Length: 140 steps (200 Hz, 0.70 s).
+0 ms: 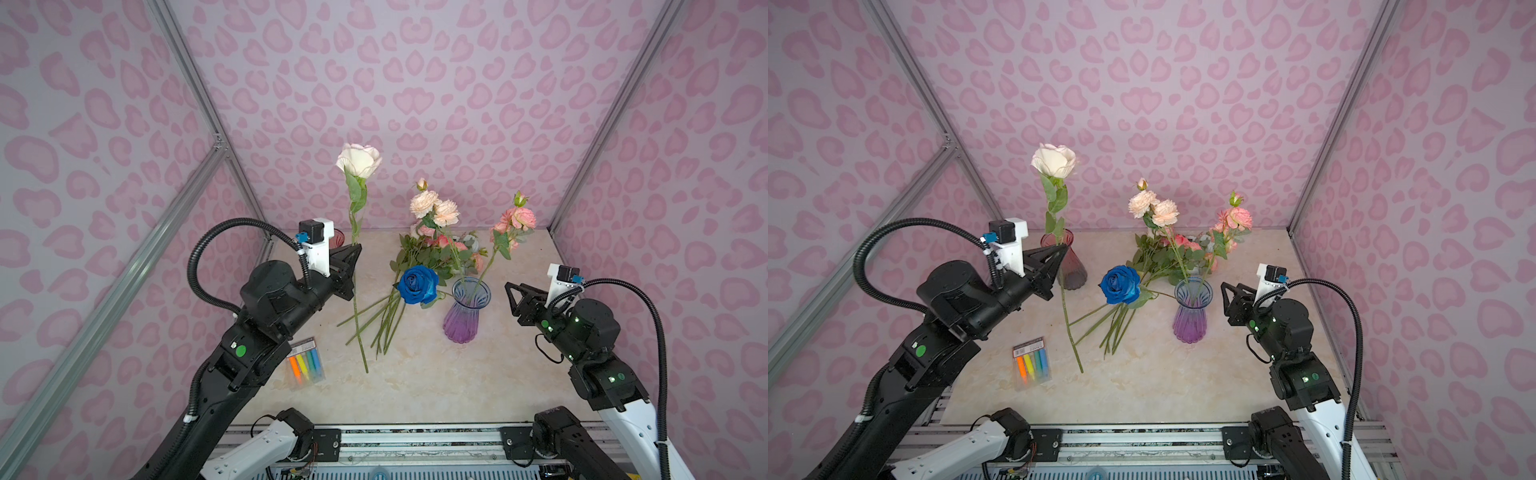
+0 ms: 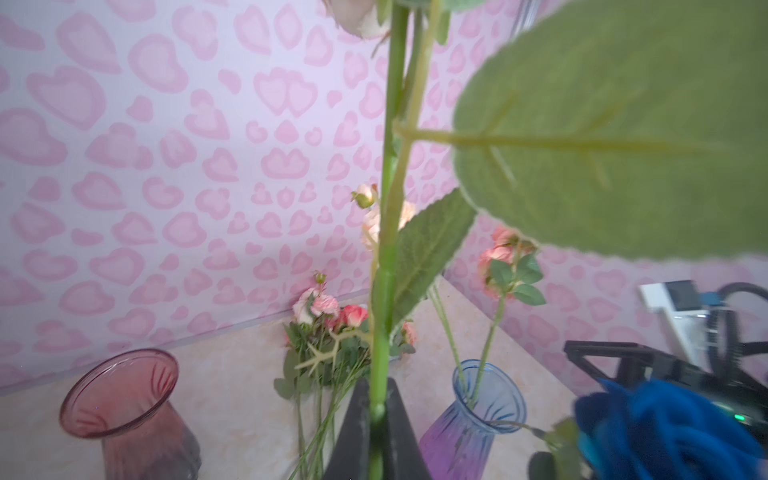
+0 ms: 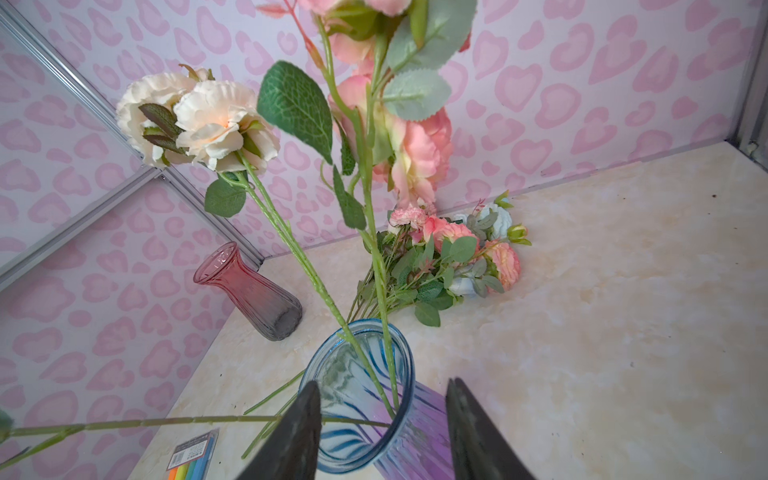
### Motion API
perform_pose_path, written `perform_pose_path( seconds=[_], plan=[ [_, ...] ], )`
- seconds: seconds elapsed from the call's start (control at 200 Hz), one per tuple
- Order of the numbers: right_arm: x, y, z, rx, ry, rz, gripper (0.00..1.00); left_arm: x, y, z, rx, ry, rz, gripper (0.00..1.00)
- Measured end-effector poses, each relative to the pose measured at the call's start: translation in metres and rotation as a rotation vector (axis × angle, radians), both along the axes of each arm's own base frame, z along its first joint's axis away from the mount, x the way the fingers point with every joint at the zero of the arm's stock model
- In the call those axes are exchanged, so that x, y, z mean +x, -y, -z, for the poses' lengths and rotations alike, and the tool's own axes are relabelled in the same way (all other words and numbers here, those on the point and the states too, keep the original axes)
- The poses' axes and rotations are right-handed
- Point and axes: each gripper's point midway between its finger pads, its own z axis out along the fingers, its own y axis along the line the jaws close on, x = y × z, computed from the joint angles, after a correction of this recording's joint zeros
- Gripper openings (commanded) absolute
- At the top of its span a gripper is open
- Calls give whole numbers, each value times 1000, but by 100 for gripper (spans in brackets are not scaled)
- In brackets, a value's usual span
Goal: Arrange the flowers into the vase
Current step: 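Lift the white rose high with the left gripper and swing it over the purple vase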
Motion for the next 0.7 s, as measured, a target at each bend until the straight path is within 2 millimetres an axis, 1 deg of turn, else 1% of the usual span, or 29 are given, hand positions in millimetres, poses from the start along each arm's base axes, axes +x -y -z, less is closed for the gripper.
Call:
perform_pose_path(
  seconds=[0.16,0.305,0.39,0.54,0.655,0.7],
  plan=[
    [0,0,-1,2,5,-1,50,-50,10,-29,-75,120,174,4],
    [-1,0,-2,4,11,1,50,-82,29,-42,-117,181,333,4],
    [0,1,-1,4,6,3,50,-96,41,-48,-136,203,415,4],
    [1,3,2,1,-1,17,50,-124,75,-59,-156,213,582,4],
    [1,4,3,-2,0,25,50,-148,111,-67,-149,228,702,4],
    [2,5,4,-4,-2,32,49,-152,126,-67,-146,227,726,4]
  ],
)
